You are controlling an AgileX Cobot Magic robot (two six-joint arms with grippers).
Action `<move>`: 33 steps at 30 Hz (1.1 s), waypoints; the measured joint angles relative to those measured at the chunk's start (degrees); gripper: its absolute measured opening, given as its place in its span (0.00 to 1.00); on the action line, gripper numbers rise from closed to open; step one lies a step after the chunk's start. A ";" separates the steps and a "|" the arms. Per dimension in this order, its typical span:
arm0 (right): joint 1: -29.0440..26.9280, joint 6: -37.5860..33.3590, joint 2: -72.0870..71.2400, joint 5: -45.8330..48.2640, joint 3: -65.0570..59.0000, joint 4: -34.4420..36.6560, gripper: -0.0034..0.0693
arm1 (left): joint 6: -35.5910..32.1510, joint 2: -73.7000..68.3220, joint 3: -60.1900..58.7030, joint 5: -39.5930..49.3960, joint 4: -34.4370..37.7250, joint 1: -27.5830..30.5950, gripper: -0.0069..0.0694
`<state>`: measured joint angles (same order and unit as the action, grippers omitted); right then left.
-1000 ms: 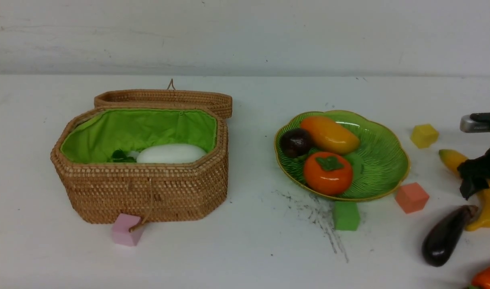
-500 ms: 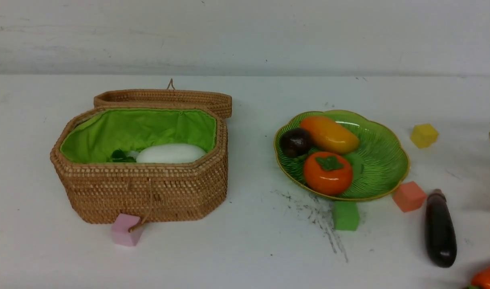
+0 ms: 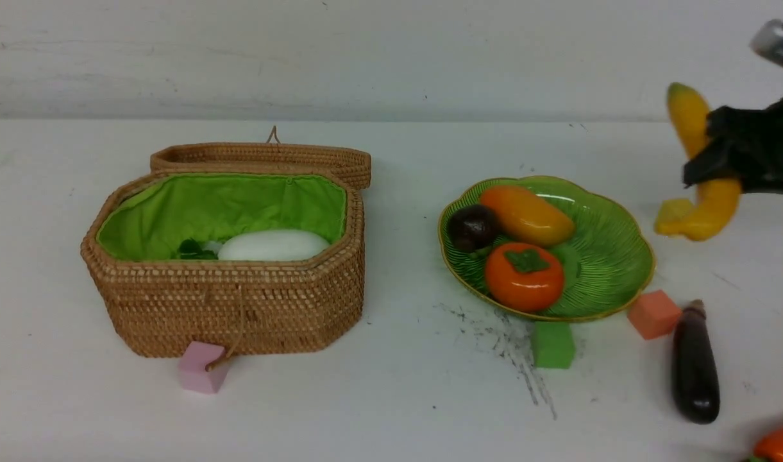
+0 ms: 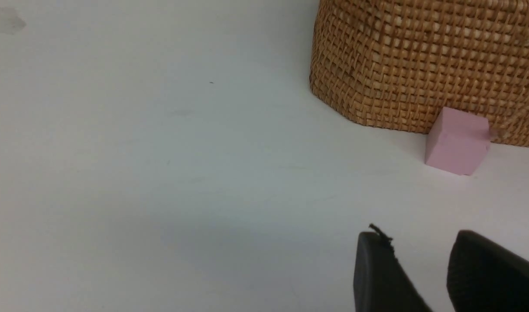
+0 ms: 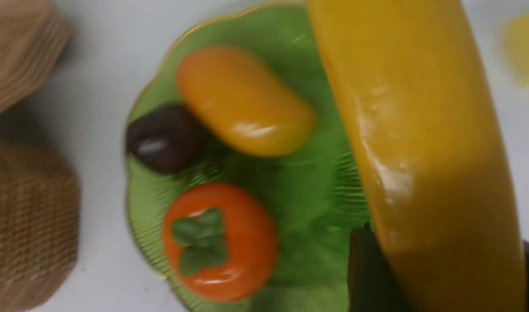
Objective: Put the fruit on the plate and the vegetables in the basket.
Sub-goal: Use the right arm to grab a banana and put it into the right plate
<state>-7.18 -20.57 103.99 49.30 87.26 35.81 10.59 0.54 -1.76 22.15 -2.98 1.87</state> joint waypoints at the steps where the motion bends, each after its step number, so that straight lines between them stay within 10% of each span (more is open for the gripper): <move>1: 1.20 0.00 0.82 -1.14 0.00 -0.06 0.49 | 0.00 0.00 0.00 0.00 0.00 0.00 0.40; 18: 6.86 11.81 14.23 -11.48 0.00 -1.92 0.51 | 0.00 0.00 0.00 0.00 0.00 0.00 0.40; 27: 6.86 13.31 11.78 -8.01 0.00 -4.61 0.90 | 0.00 0.00 0.00 0.00 0.00 0.00 0.40; 33: 5.00 14.99 4.49 -1.80 0.00 -8.59 0.95 | 0.00 0.00 0.00 0.00 0.00 0.00 0.40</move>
<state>-2.18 -5.58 108.48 47.50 87.26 27.22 10.59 0.54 -1.76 22.15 -2.98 1.87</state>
